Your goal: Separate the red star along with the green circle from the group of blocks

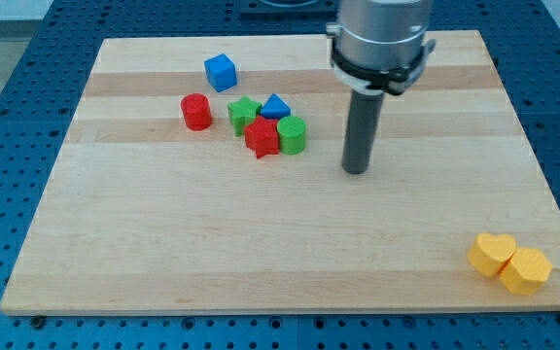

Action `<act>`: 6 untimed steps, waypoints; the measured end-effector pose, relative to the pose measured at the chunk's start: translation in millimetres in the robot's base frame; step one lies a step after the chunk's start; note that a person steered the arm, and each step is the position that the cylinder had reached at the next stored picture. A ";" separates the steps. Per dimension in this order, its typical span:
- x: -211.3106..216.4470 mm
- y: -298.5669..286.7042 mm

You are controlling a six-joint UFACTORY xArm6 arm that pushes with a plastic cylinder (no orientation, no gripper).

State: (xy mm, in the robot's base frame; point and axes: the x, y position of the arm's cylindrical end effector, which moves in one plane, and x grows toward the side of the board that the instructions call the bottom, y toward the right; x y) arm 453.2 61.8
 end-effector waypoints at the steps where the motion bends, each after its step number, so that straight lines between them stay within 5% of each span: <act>1: 0.0 -32.9; 6: -12.9 -75.0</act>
State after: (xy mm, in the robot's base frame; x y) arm 440.3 -13.2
